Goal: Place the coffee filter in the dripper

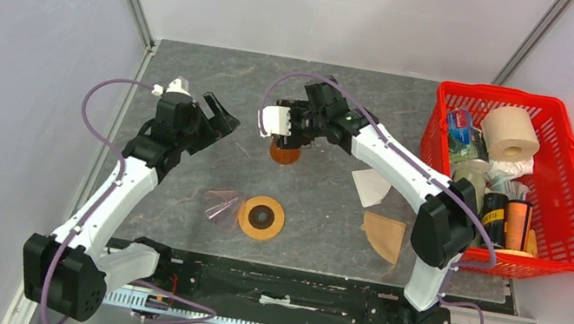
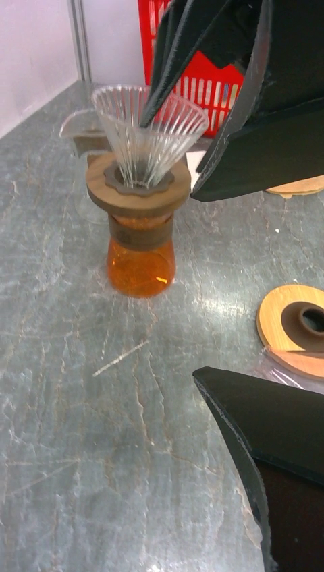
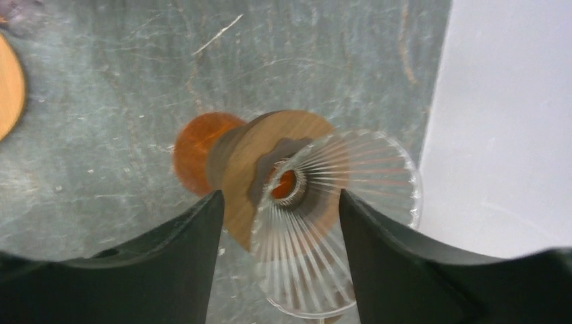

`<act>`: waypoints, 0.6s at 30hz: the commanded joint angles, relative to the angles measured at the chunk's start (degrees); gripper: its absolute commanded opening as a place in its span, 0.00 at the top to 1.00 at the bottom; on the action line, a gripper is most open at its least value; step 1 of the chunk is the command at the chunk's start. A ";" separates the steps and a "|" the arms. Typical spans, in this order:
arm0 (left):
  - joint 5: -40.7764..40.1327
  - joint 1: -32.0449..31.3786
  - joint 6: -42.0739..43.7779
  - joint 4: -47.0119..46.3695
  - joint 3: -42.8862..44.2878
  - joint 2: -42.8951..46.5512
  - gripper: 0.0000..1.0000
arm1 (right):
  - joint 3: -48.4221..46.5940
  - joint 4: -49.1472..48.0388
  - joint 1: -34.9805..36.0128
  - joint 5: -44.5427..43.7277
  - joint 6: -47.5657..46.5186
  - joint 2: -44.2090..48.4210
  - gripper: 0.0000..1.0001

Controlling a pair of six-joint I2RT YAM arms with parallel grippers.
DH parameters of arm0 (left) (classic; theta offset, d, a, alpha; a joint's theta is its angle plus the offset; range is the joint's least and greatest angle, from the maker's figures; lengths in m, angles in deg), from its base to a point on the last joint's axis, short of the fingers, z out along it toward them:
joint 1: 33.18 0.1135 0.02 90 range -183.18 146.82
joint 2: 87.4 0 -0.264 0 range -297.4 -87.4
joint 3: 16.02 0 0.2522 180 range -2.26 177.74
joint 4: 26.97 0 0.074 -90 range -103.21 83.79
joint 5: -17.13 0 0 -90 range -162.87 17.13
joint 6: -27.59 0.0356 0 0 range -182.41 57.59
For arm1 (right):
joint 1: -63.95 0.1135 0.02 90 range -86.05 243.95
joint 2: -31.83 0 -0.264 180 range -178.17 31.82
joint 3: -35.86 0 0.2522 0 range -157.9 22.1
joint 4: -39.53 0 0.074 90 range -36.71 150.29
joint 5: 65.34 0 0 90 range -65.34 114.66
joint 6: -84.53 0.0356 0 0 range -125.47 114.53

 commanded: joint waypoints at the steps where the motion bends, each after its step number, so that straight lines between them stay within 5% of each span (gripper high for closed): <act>1: 2.80 -0.45 -0.21 -4.13 4.40 -1.33 0.00 | -1.57 -7.87 0.29 1.42 4.60 5.08 0.14; 2: 3.48 -0.45 -0.14 -4.46 5.08 -1.86 0.00 | -1.43 -9.33 0.25 2.06 6.32 5.80 0.03; 6: 6.51 -0.66 0.34 -6.52 8.80 -5.06 0.00 | 0.24 -17.13 0.15 1.36 21.44 9.65 0.03; 10: 9.78 -2.06 1.42 -7.62 13.84 -10.93 0.00 | 1.61 -22.47 -0.36 -8.73 46.00 12.22 0.03; 14: 11.91 -3.83 3.03 -6.95 19.34 -17.39 0.03 | -0.51 -15.92 -3.38 -18.19 67.02 12.44 0.03; 18: 12.96 -5.84 5.28 -4.85 25.00 -23.03 0.12 | -3.39 -7.56 -10.77 -9.88 88.07 8.63 0.12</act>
